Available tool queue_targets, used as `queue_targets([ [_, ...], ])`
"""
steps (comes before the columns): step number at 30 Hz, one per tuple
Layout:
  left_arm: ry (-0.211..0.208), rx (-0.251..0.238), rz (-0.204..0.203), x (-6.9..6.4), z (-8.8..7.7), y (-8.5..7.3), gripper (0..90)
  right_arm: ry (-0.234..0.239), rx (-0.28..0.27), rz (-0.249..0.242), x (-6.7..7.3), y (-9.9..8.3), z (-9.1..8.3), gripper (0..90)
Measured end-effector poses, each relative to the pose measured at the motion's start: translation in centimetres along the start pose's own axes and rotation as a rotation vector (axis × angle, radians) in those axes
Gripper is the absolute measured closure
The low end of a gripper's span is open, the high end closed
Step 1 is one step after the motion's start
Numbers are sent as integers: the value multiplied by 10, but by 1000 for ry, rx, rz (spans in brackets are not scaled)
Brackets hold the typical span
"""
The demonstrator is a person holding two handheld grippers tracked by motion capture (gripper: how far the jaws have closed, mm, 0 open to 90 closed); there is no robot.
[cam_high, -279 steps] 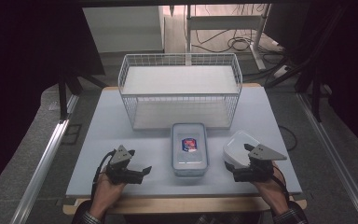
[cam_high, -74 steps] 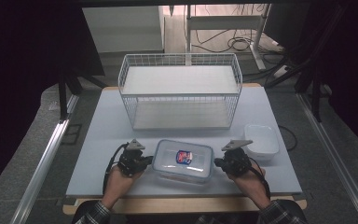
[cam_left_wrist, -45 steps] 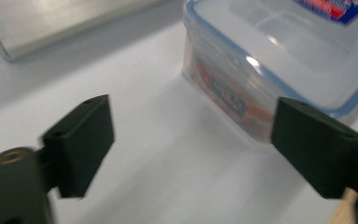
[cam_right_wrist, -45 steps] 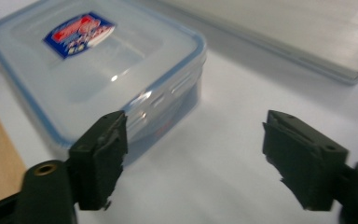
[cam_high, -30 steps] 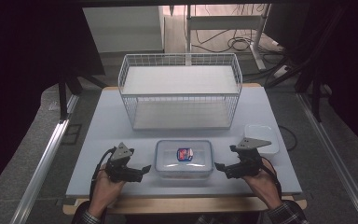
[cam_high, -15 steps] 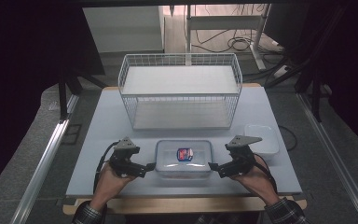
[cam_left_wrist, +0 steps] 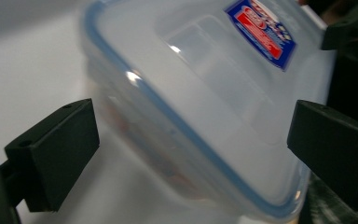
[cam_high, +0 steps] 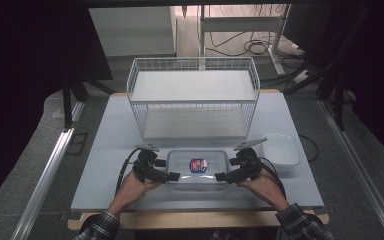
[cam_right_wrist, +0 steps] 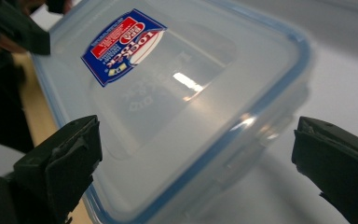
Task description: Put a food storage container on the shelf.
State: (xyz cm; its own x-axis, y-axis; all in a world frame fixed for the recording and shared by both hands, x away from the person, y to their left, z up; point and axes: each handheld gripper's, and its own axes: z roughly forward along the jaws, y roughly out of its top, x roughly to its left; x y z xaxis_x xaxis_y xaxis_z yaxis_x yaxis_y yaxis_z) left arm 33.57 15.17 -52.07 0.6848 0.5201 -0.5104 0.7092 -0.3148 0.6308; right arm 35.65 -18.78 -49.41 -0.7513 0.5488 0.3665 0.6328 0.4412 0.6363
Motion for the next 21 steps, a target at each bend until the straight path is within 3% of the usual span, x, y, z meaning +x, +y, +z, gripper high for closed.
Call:
queue_targets([
  [3, 12, 0, -19, -4, -6, -2, 64, 38, 24, 57, -2, 0, 4, 36],
  [10, -8, -79, -54, -11, -23, -19, 292, 54, -43, 139, -2, -7, -16, 318],
  [15, -15, -144, -75, -19, -32, -30, 462, 77, -93, 162, 5, -19, -31, 474],
  [21, -22, -183, -103, -21, -33, -33, 504, 71, -105, 160, 11, -24, -36, 503],
])
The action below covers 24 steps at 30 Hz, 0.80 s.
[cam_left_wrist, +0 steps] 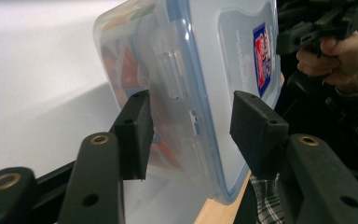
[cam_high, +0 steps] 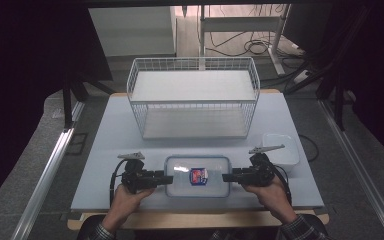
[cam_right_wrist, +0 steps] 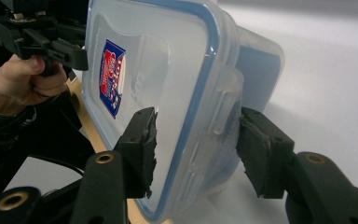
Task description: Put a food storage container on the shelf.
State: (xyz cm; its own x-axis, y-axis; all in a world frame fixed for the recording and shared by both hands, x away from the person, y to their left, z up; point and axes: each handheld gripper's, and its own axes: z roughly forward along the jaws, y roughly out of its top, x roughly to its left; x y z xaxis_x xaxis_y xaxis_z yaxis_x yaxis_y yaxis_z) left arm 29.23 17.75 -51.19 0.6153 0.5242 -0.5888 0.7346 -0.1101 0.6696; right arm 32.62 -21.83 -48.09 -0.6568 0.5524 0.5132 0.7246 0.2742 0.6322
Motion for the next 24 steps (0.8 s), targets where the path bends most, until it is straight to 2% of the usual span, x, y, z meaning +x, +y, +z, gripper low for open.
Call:
queue_targets([
  [4, 7, -20, -23, 0, 1, 1, 509, -12, -20, 10, 2, -3, -1, 507],
  [8, 64, -39, 28, -6, 1, 5, 518, -73, -45, -38, 9, 0, -1, 509],
  [9, 63, -47, 29, -6, 1, 7, 518, -90, -51, -57, 11, 1, -1, 509],
  [15, 67, -66, 37, -5, -2, 13, 523, -88, -75, -86, 10, 6, -1, 511],
  [19, 72, -84, 67, -9, -7, 22, 524, -95, -119, -104, 13, 15, -6, 509],
  [24, 85, -98, 92, -13, -12, 36, 523, -94, -151, -115, 15, 26, -11, 508],
])
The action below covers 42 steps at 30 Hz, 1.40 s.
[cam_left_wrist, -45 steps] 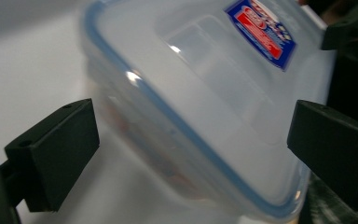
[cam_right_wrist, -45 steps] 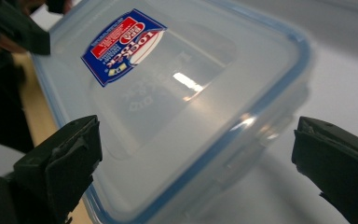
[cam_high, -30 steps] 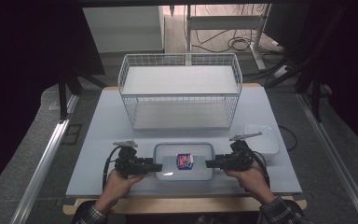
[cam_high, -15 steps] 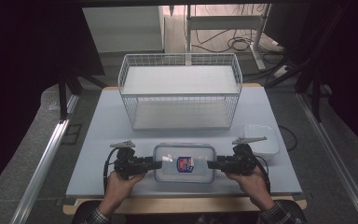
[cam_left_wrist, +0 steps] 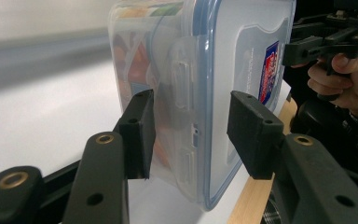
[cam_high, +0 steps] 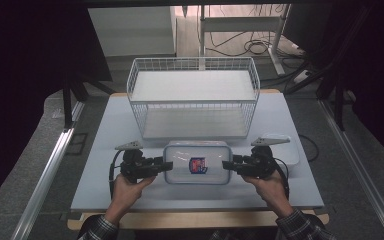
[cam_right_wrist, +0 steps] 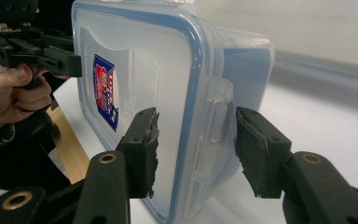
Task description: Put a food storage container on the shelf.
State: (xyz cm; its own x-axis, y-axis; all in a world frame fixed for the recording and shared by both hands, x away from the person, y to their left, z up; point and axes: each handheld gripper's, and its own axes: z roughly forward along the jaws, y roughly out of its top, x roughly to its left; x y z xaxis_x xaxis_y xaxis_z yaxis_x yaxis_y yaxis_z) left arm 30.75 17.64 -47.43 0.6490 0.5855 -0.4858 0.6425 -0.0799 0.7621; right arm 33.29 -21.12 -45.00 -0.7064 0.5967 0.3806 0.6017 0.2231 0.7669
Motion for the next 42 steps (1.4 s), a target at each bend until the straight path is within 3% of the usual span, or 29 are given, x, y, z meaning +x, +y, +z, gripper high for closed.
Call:
queue_targets([
  [12, 19, -48, 44, -4, -10, 38, 524, -1, -56, -33, -1, 40, -7, 504],
  [21, 41, -79, 83, -10, -23, 78, 524, 2, -111, -55, 1, 78, -14, 501],
  [42, 35, -119, 82, -1, -37, 158, 523, -7, -167, -60, -2, 161, -22, 500],
])
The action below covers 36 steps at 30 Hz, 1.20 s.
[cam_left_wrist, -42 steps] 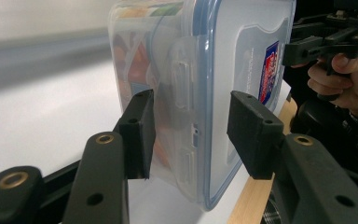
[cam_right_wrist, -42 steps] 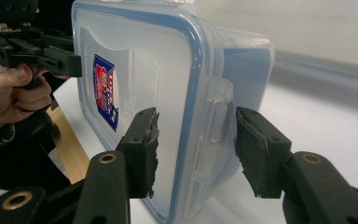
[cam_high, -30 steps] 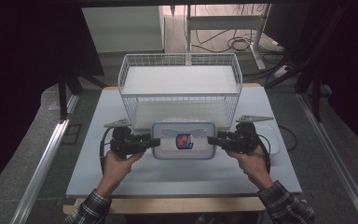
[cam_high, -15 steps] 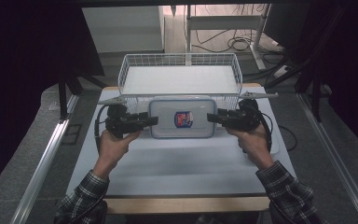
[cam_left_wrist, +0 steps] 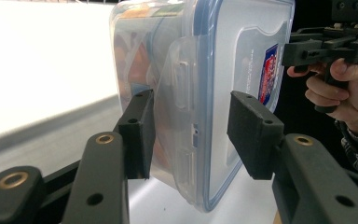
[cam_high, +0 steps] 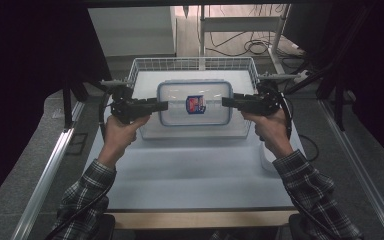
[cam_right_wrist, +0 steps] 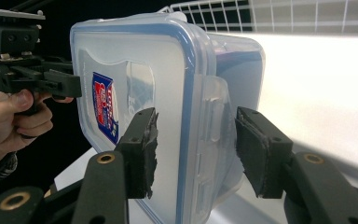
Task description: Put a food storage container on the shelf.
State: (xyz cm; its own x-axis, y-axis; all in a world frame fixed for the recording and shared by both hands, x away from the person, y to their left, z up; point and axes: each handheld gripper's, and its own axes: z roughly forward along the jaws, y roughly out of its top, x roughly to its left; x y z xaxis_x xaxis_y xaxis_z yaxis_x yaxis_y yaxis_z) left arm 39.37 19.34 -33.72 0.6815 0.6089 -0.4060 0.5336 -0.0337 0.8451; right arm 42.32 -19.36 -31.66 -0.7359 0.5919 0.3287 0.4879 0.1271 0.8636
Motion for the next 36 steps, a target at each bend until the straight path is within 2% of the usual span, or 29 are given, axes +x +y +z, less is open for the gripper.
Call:
queue_targets([
  [8, 8, 0, 2, 9, 2, 28, 523, -4, -17, 13, -8, 25, 7, 498],
  [18, -3, -9, -47, 32, 15, 51, 517, -28, -17, 52, -22, 50, 19, 496],
  [23, -3, -12, -83, 44, 24, 55, 513, -45, -11, 75, -32, 55, 27, 492],
  [27, 0, -11, -96, 49, 28, 55, 510, -56, -6, 88, -37, 56, 32, 485],
  [32, 4, -16, -89, 51, 30, 56, 502, -49, -22, 118, -42, 55, 35, 481],
  [34, -1, -26, -75, 52, 30, 54, 498, -52, -25, 115, -42, 55, 35, 478],
  [36, -1, -41, -80, 52, 31, 53, 495, -53, -25, 111, -42, 55, 35, 478],
])
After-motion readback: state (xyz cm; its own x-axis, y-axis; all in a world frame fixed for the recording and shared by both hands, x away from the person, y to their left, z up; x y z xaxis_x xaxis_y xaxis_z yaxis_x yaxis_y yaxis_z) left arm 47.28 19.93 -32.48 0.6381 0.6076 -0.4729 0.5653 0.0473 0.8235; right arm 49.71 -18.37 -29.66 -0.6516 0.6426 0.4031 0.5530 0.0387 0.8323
